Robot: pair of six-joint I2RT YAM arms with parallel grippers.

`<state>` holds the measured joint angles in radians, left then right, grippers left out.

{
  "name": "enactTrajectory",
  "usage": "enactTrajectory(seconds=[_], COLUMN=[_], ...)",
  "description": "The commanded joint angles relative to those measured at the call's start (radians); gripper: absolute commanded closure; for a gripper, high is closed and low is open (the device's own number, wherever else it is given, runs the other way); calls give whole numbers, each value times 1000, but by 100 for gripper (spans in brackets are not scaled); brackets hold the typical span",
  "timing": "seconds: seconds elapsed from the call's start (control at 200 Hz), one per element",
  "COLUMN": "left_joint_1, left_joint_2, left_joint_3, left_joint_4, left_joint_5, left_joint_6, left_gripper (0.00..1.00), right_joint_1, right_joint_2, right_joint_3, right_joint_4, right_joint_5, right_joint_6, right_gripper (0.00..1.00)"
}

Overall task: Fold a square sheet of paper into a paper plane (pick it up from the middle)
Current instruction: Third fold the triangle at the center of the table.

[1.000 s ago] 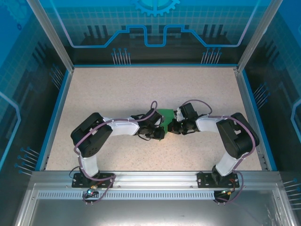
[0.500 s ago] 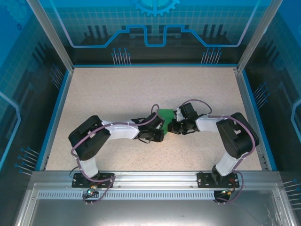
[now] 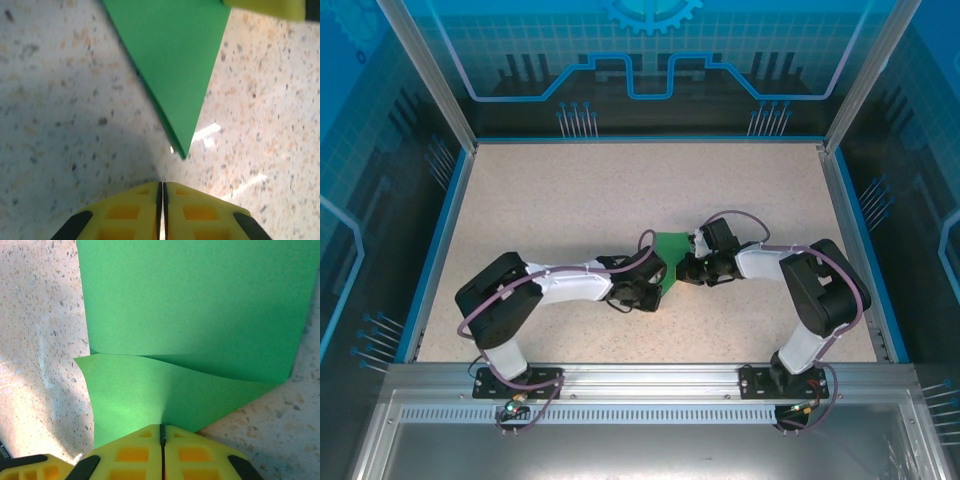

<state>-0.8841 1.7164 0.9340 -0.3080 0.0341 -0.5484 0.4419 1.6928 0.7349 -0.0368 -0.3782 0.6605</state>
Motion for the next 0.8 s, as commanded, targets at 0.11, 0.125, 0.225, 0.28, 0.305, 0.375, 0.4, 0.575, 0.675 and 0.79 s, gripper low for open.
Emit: enactTrajectory(seconds=[0.11, 0.125, 0.225, 0.28, 0.305, 0.375, 0.4, 0.575, 0.675, 0.79], left_joint_1=[55, 58, 80, 88, 90, 94, 94, 106, 107, 117], left_joint_2=[-70, -69, -18, 23, 42, 85, 98, 165, 172, 188], left_joint_3=[106, 114, 167, 186, 191, 204, 204, 177, 155, 124], left_joint_4=[-14, -11, 1, 14, 21, 39, 43, 108, 114, 115], left_joint_5=[126, 130, 160, 171, 178, 184, 182, 210, 200, 192], left_joint_6=[8, 10, 26, 31, 32, 40, 43, 39, 43, 54], left_gripper=[88, 88, 88, 88, 88, 89, 89, 90, 90, 90], right_joint_1=[9, 8, 10, 10, 10, 9, 9, 6, 1, -4], right_joint_2=[15, 13, 8, 2, -1, -7, -9, -9, -8, -16], right_joint_3=[-14, -14, -14, -16, -17, -20, -21, -20, -16, -9], right_joint_4=[-57, -56, -53, -51, -48, -39, -38, -24, -24, -28], right_joint_5=[88, 87, 77, 74, 71, 62, 59, 37, 28, 21], right_joint_6=[-14, -13, -11, -9, -8, -1, 1, 14, 14, 16], right_gripper=[93, 93, 93, 93, 93, 93, 93, 93, 93, 93])
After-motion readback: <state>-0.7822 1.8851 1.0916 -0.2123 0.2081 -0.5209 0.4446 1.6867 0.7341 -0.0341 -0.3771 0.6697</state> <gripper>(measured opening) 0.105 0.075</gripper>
